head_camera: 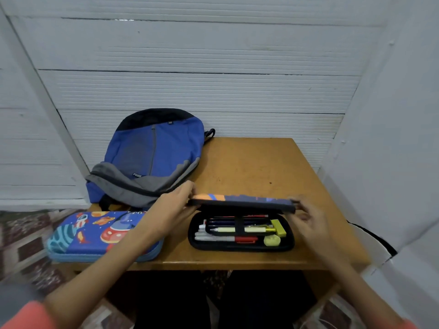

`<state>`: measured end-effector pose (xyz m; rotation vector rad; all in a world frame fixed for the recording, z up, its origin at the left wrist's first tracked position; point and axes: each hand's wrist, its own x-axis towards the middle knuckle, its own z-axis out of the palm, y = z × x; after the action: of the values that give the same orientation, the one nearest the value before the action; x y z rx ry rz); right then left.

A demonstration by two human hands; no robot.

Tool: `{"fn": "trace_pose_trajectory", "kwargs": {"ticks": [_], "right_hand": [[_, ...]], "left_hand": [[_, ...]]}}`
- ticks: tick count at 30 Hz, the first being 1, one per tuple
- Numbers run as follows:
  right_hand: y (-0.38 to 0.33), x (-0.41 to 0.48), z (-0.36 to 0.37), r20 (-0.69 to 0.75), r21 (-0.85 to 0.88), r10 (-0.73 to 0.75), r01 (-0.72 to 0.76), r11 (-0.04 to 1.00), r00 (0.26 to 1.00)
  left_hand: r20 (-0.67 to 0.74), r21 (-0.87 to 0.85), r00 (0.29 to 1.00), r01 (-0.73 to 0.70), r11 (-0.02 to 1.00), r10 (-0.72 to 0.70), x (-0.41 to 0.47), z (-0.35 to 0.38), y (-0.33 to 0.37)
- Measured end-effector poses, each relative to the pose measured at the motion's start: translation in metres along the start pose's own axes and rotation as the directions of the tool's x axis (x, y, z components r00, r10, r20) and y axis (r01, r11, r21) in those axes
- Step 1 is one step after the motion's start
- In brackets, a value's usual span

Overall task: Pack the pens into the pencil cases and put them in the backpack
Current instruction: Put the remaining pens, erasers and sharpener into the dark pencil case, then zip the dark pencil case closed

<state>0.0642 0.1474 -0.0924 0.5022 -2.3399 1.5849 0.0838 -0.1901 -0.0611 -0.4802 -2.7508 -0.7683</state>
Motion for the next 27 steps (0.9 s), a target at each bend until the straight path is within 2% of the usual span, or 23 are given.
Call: {"fn": "trace_pose_trajectory", "kwargs": {"ticks": [3,5,8,10,15,25,27], "right_hand": [[0.009,-0.016,-0.003,0.041,-0.012,-0.025,0.026,1.000,0.999],[0.012,-0.025,-0.003,0.040,-0.016,-0.039,0.040,0.999,0.998],[0.013,-0.036,-0.004,0.057,-0.012,-0.078,0.079,0.997,0.995],[0.011,-0.040,-0.006,0.076,-0.016,-0.104,0.105,0.994,0.992],[0.006,-0.044,-0.009,0.102,-0.048,-0.114,0.120,0.992,0.988],[0.009,-0.047,-0.018,0.203,-0.016,-0.130,0.136,0.991,0.971],[0.008,-0.045,-0.019,0.212,-0.051,-0.152,0.166,0.985,0.965]], "left_hand": [[0.102,0.149,0.985,-0.151,0.977,0.137,-0.013,0.002,0.002],[0.100,0.249,0.972,-0.231,0.940,0.213,-0.019,0.003,0.003],[0.107,0.359,0.953,-0.304,0.882,0.285,-0.025,0.007,0.008],[0.105,0.379,0.955,-0.295,0.877,0.276,-0.028,0.009,0.010],[0.070,0.233,0.977,-0.213,0.949,0.202,-0.026,0.007,0.010],[0.269,-0.019,0.947,-0.179,0.984,0.178,-0.027,-0.007,0.001],[0.288,-0.081,0.947,-0.125,0.989,0.143,-0.024,-0.010,0.001]]}}
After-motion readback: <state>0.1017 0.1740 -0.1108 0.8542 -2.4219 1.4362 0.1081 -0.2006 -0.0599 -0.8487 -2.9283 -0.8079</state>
